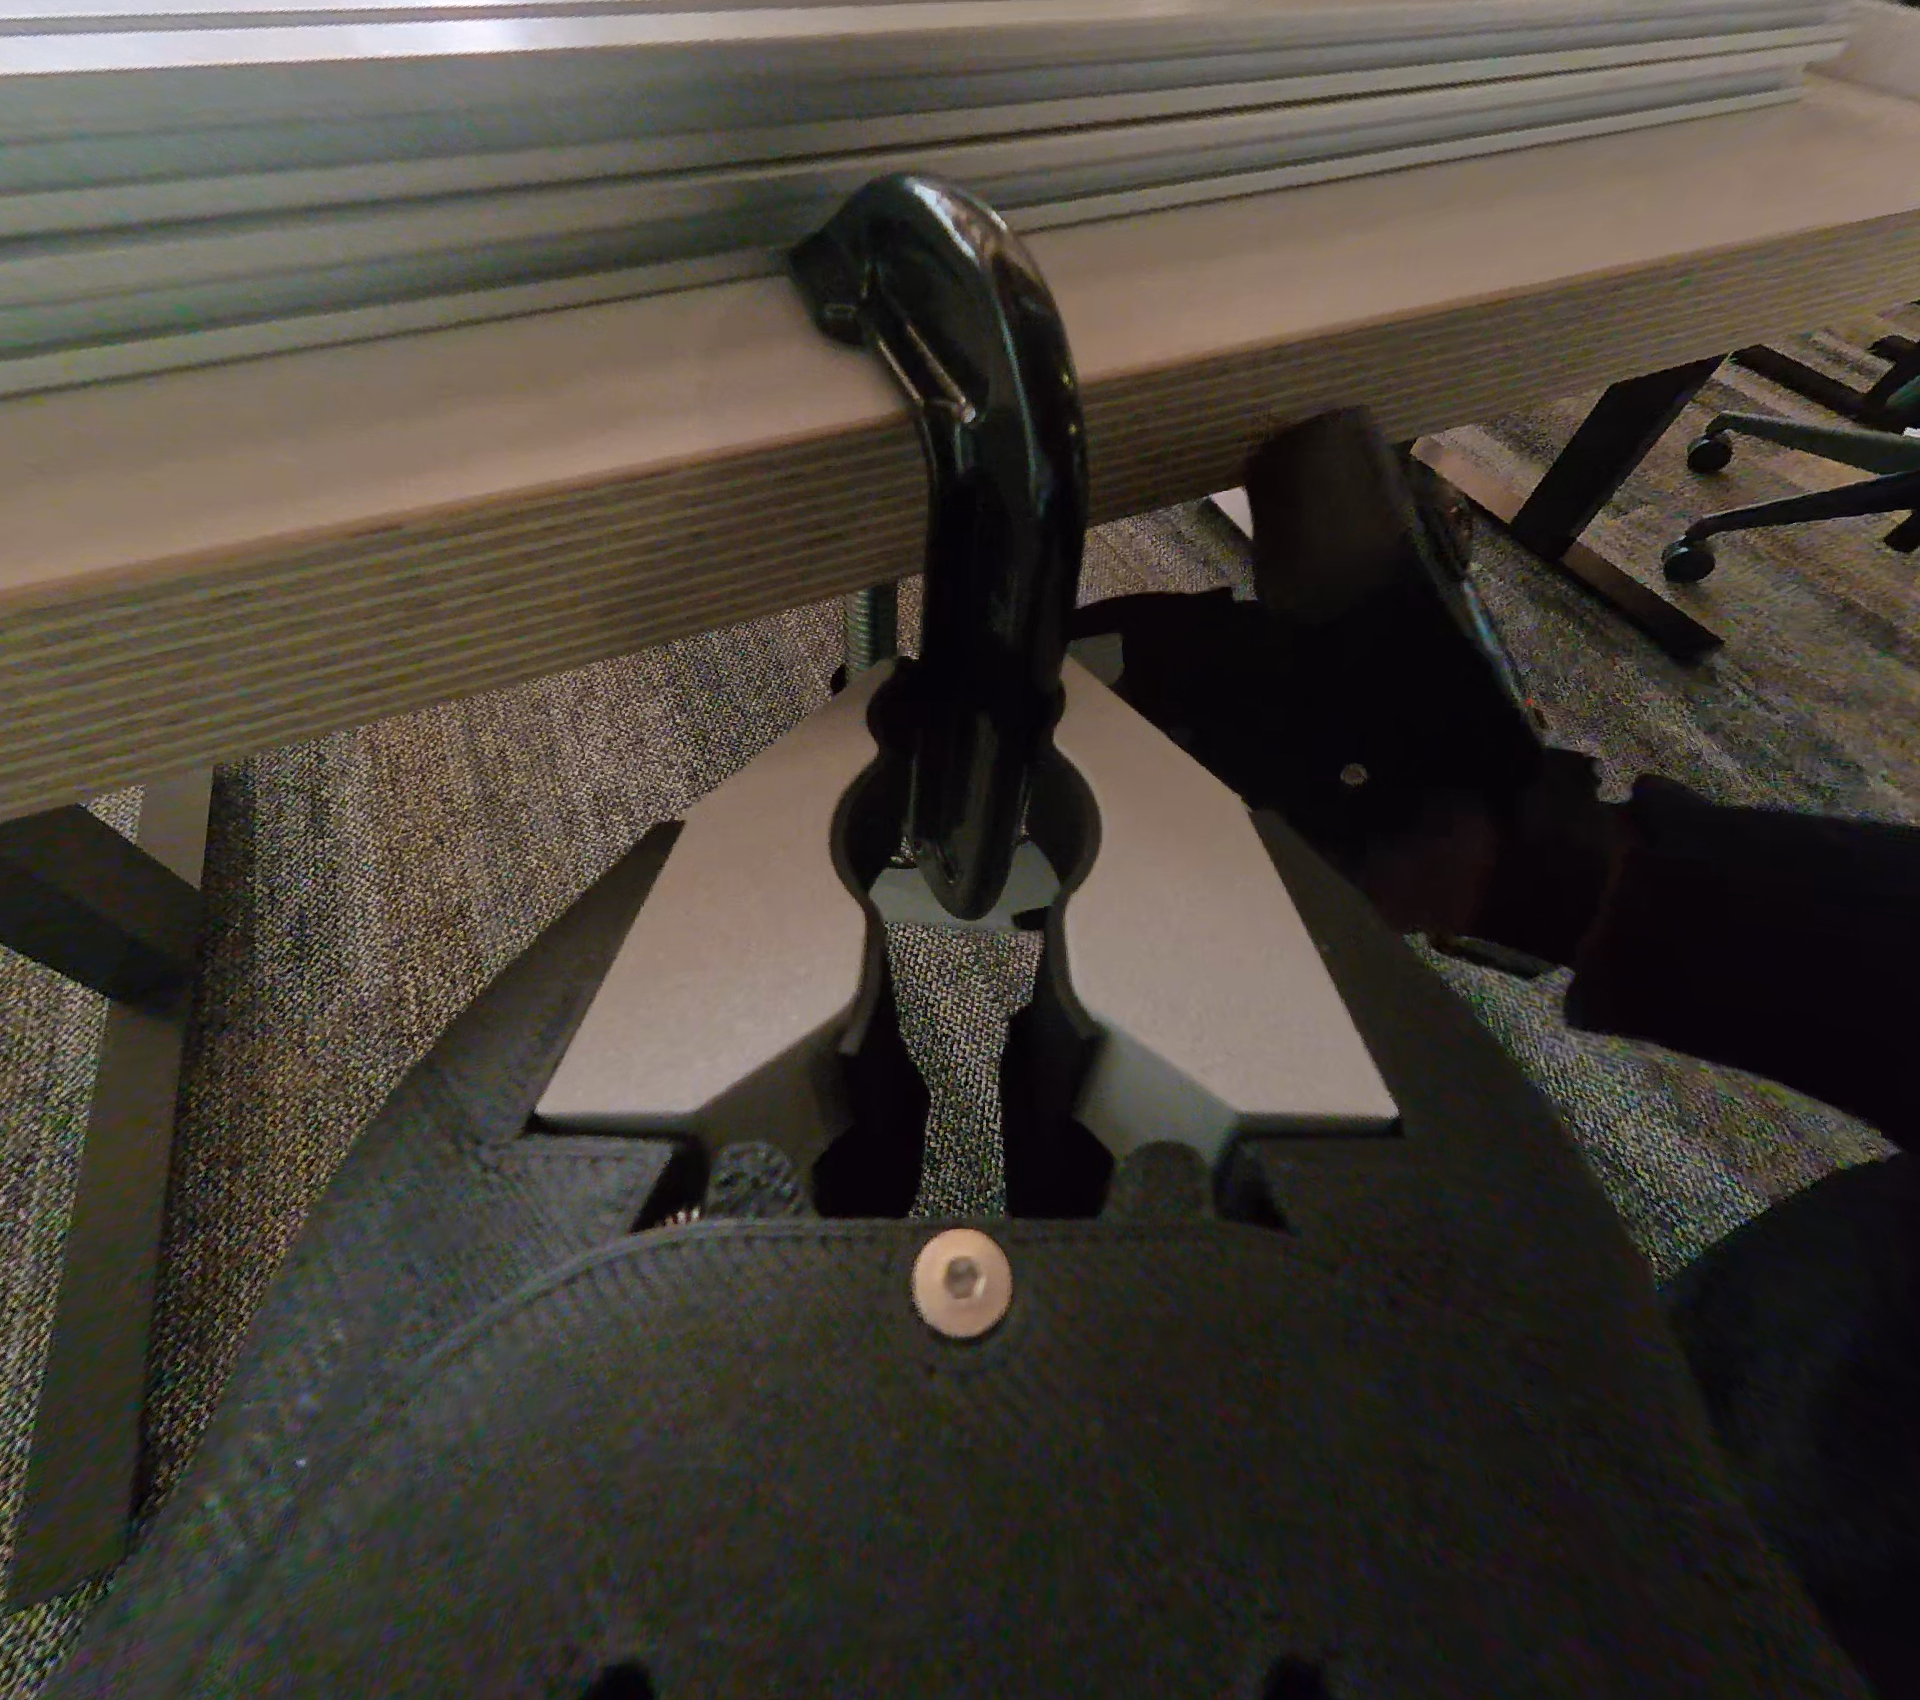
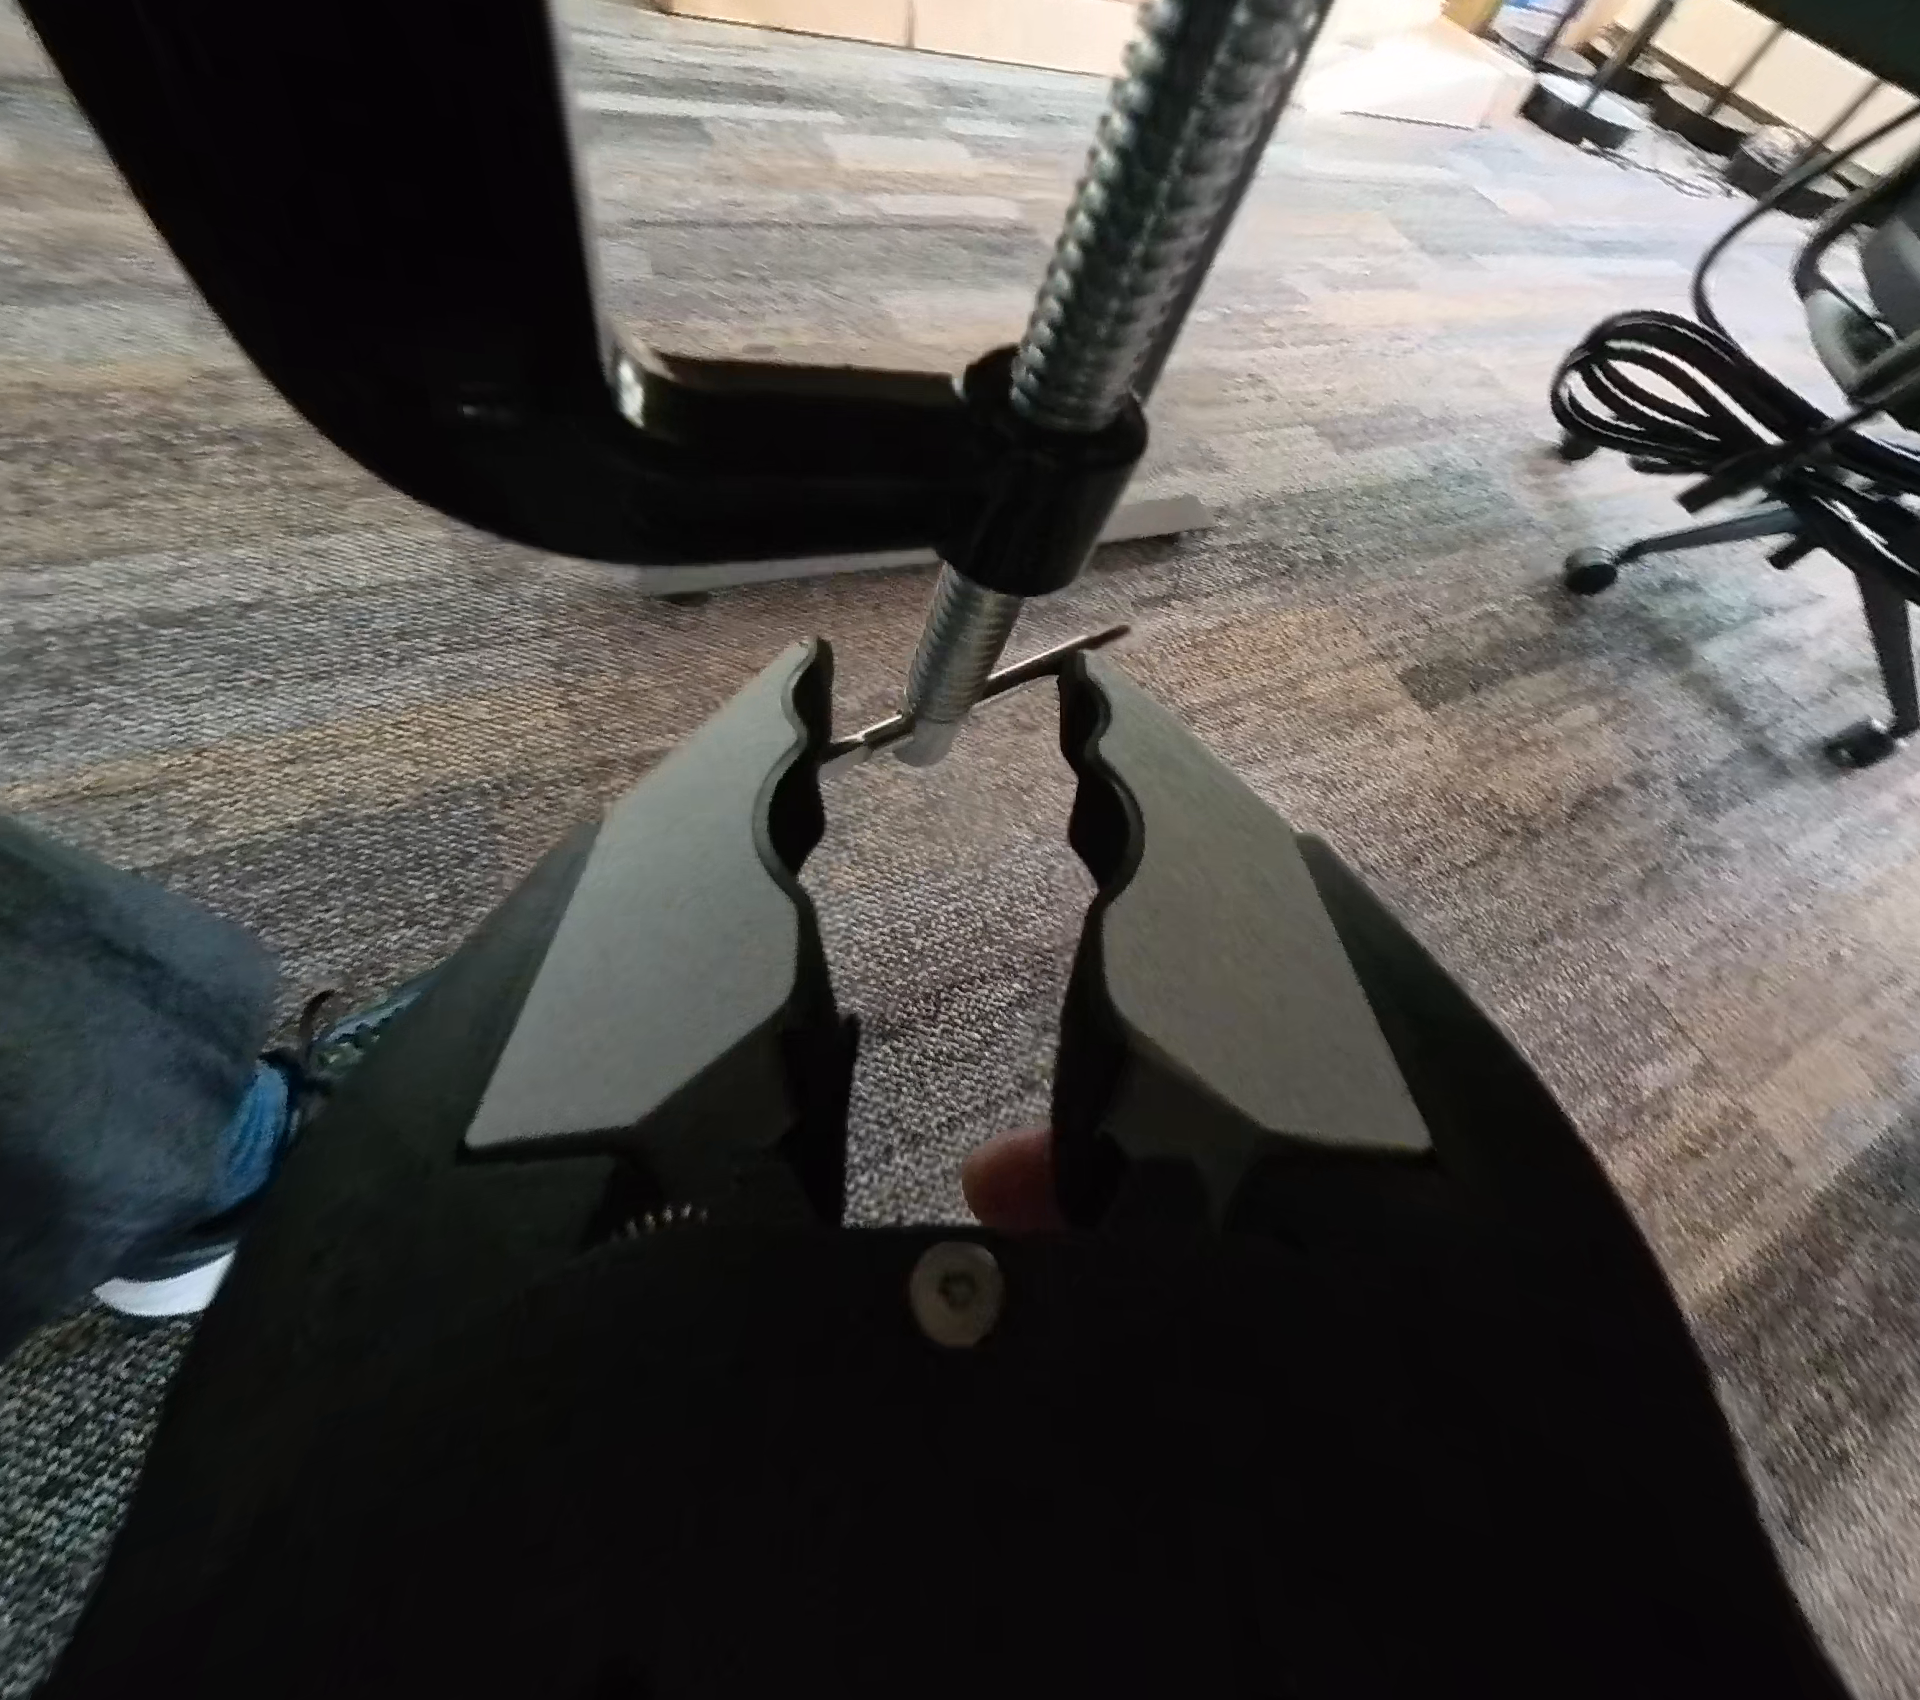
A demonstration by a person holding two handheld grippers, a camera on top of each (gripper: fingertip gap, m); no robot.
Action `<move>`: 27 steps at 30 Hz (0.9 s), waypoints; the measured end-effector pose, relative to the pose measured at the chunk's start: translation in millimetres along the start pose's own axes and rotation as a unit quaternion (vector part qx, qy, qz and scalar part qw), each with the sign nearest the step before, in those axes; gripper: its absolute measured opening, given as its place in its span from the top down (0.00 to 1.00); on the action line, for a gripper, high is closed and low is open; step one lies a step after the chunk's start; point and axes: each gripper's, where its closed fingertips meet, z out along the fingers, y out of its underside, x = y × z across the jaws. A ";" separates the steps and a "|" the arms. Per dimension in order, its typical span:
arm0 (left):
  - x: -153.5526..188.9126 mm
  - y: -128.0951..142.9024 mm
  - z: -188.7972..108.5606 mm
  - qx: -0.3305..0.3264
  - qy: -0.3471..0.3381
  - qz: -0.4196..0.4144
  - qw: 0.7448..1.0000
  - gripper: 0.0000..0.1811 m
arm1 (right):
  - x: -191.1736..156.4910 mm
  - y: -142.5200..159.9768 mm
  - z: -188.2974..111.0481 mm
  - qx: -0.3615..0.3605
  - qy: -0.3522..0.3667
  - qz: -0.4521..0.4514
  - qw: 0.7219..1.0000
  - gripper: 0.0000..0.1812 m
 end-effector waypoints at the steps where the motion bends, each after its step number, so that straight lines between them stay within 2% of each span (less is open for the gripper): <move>1: 0.0 -0.1 0.0 0.000 0.000 0.000 1.000 0.84 | -0.3 -0.4 -0.1 0.003 -0.006 -0.003 1.000 0.75; 2: -0.4 -0.5 -0.2 0.001 -0.001 0.000 1.000 0.84 | 1.2 -1.9 -0.9 0.008 -0.006 -0.010 1.000 0.76; 4: -3.3 -0.4 -1.3 0.004 0.001 -0.011 1.000 0.85 | -1.2 -4.5 -2.8 0.018 -0.026 -0.019 0.999 0.92; 9: -4.9 0.2 -1.1 -0.008 -0.006 0.011 1.000 0.86 | -0.7 -3.4 -4.2 0.015 -0.026 -0.018 0.999 0.91; 15: -4.6 0.2 -0.9 -0.003 -0.005 -0.002 1.000 0.85 | 0.6 -1.6 -18.1 0.022 -0.019 0.025 0.999 0.75; 20: -4.6 0.1 -0.9 -0.001 -0.008 -0.008 1.000 0.85 | -0.4 2.4 -17.9 0.016 0.002 0.058 0.998 0.65; 25: -4.8 0.0 -0.9 0.000 -0.010 -0.010 1.000 0.85 | -5.6 2.3 -6.6 0.005 0.027 0.060 0.998 0.61; 27: -4.8 0.0 -0.9 0.000 -0.010 -0.010 1.000 0.85 | -2.5 5.3 -1.5 -0.009 0.051 0.053 0.997 0.63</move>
